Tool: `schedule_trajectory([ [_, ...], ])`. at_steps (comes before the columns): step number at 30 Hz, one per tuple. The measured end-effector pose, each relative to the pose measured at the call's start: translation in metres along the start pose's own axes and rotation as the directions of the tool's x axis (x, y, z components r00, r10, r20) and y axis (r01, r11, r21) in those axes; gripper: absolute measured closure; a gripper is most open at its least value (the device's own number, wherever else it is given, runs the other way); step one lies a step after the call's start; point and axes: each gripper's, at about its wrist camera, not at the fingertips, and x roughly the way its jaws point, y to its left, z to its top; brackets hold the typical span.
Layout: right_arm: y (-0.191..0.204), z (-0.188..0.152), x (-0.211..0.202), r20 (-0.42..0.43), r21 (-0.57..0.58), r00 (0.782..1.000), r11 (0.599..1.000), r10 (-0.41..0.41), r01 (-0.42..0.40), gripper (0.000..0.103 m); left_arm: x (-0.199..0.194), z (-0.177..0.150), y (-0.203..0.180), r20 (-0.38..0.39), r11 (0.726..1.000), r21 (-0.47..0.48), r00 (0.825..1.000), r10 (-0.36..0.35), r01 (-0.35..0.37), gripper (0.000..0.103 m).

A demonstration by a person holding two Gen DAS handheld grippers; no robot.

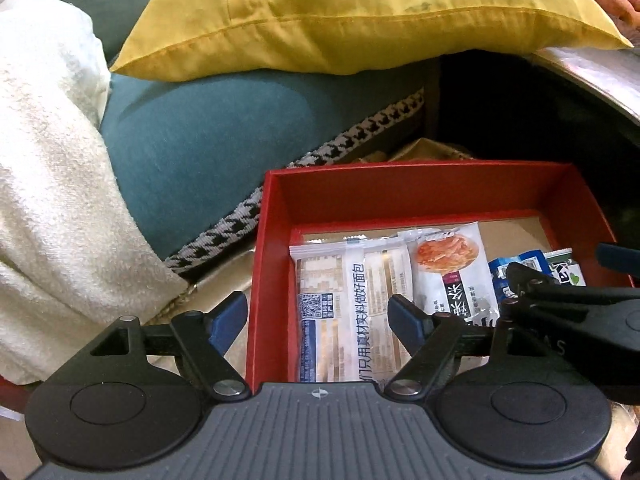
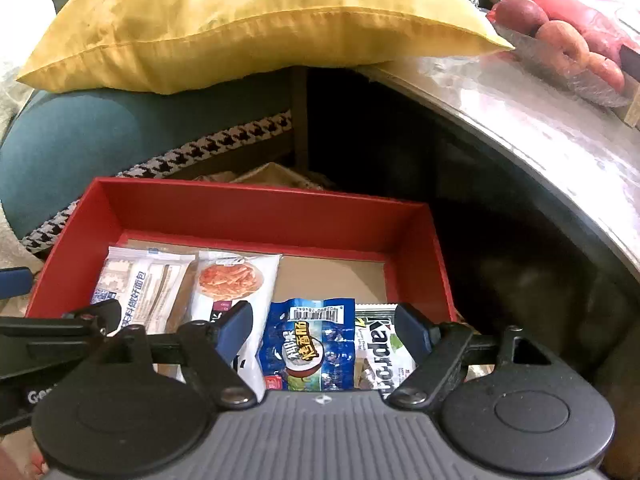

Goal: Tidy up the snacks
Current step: 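Lift both packets into the red tray and release them, then grasp the small white sachet with the left tool while the right tool grasps the yellow cracker bag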

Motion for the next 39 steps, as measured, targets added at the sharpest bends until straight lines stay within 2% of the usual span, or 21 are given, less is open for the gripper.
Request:
schedule_trajectory([
  [9, -0.003, -0.004, -0.016, 0.011, -0.016, 1.0, 1.0, -0.014, 0.014, 0.028, -0.016, -0.006, 0.0, 0.017, 1.0, -0.003, 1.0, -0.024, 0.024, 0.019],
  [17, -0.007, -0.018, -0.057, 0.035, -0.043, 0.998, 0.998, -0.05, 0.051, 0.028, -0.048, -0.027, 0.012, 0.038, 0.997, -0.017, 0.996, -0.081, 0.081, 0.017],
  [20, -0.005, -0.027, -0.072, 0.04, -0.047, 0.998, 0.998, -0.05, 0.052, 0.027, -0.055, -0.042, 0.016, 0.023, 0.994, -0.02, 0.994, -0.107, 0.108, 0.017],
  [25, -0.002, -0.047, -0.09, 0.025, -0.053, 0.999, 0.998, -0.035, 0.036, 0.027, -0.061, -0.072, 0.021, -0.046, 0.986, -0.013, 0.985, -0.166, 0.165, 0.017],
  [31, -0.006, -0.082, -0.109, -0.022, -0.046, 1.0, 0.999, -0.015, 0.014, 0.027, -0.062, -0.117, 0.019, -0.171, 0.967, -0.042, 0.952, -0.255, 0.252, 0.017],
  [39, -0.037, -0.114, -0.136, -0.04, 0.039, 0.999, 0.999, 0.02, -0.018, 0.027, -0.045, -0.154, -0.007, -0.305, 0.954, -0.111, 0.904, -0.299, 0.278, 0.017],
])
